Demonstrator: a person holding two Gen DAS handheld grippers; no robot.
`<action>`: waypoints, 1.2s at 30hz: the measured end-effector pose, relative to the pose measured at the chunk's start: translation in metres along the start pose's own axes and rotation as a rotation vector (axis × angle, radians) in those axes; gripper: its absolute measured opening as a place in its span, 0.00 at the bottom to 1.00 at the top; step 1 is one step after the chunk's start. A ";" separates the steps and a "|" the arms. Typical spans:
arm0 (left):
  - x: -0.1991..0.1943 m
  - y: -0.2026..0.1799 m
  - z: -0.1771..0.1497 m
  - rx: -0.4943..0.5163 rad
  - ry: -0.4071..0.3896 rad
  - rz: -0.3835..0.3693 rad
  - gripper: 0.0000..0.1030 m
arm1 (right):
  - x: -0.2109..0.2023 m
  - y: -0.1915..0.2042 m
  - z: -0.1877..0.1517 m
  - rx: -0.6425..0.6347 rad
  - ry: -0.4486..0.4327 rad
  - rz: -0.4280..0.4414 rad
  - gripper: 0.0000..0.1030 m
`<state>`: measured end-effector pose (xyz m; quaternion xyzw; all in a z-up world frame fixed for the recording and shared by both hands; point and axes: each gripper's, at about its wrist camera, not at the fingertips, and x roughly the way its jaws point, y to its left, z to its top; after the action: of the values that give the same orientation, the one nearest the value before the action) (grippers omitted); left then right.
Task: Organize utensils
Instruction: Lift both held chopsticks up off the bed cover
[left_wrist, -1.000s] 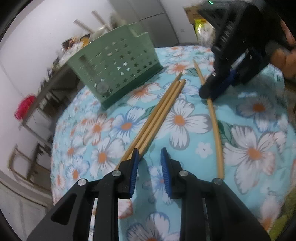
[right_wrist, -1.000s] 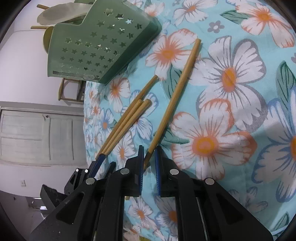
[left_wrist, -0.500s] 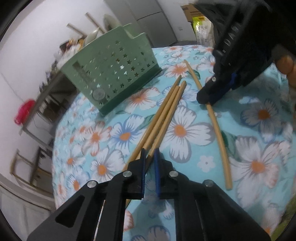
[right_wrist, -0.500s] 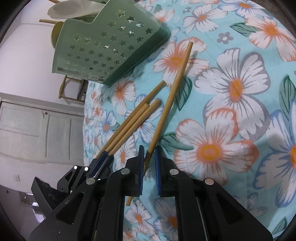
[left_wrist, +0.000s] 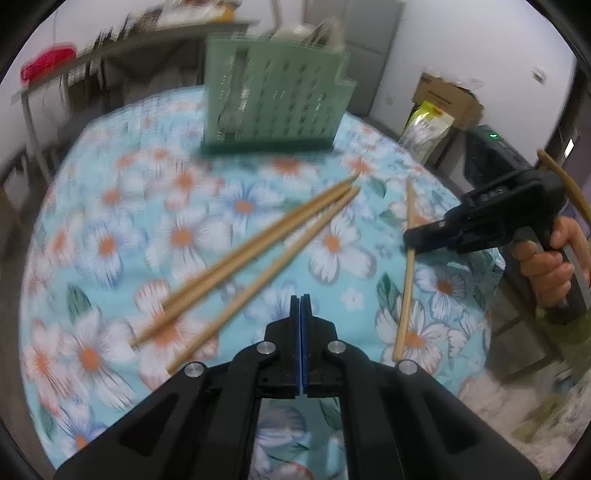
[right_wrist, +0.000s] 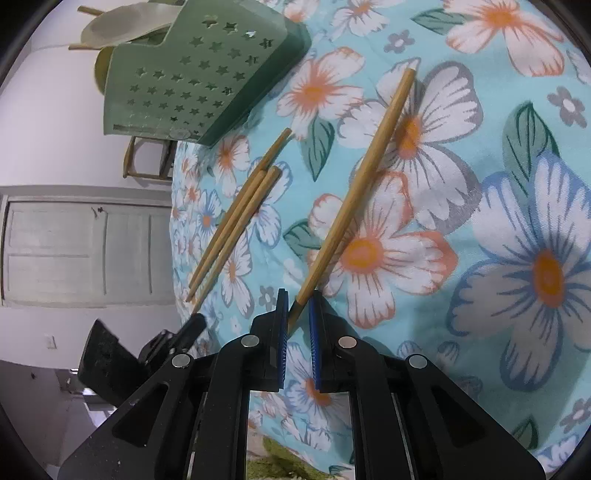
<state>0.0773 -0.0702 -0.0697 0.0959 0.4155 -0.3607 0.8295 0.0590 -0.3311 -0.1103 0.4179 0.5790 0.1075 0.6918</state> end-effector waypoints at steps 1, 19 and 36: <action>0.001 -0.005 0.001 0.048 -0.009 0.034 0.08 | 0.001 0.000 0.001 0.000 -0.004 0.002 0.09; 0.034 -0.015 0.017 0.142 0.077 0.150 0.08 | 0.014 0.022 0.009 -0.071 -0.053 -0.045 0.08; 0.022 0.022 0.028 -0.300 0.174 -0.220 0.24 | -0.004 0.022 0.015 -0.078 -0.085 -0.095 0.26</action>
<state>0.1182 -0.0787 -0.0716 -0.0440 0.5425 -0.3734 0.7512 0.0788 -0.3266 -0.0919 0.3669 0.5636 0.0790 0.7359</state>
